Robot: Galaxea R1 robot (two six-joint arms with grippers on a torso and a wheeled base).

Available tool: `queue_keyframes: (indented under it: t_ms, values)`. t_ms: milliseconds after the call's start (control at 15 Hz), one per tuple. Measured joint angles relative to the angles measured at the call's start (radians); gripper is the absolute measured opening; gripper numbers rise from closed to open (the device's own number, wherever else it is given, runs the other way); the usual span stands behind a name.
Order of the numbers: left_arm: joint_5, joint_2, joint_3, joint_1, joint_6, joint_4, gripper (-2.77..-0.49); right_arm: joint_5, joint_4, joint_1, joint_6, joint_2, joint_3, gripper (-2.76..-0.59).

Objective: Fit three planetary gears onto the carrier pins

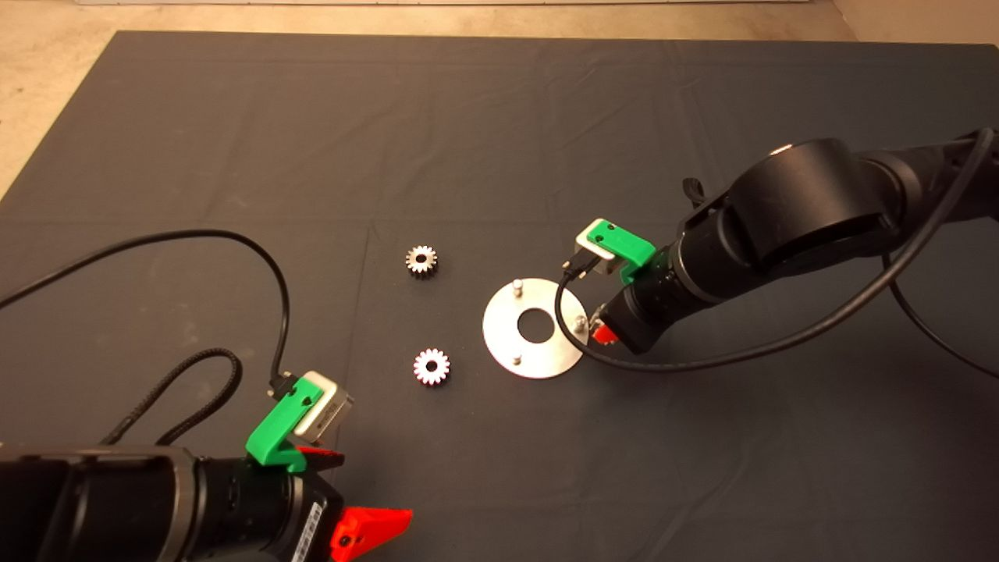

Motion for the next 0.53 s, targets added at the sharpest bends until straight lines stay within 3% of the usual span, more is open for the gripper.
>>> queue_keyframes:
  t_ms: [200,333,533]
  values:
    - [0.000,0.000,0.000,0.000,0.000,0.000,-0.62,-0.009,0.000,-0.008,-0.064,0.002,-0.022,-2.41]
    - [0.000,0.000,0.000,0.000,0.000,0.000,-0.62,-0.015,0.000,-0.013,-0.079,0.002,-0.046,-2.41]
    - [0.000,0.000,0.000,-0.001,-0.001,0.000,-0.62,-0.010,0.000,-0.021,-0.116,0.010,-0.064,-2.41]
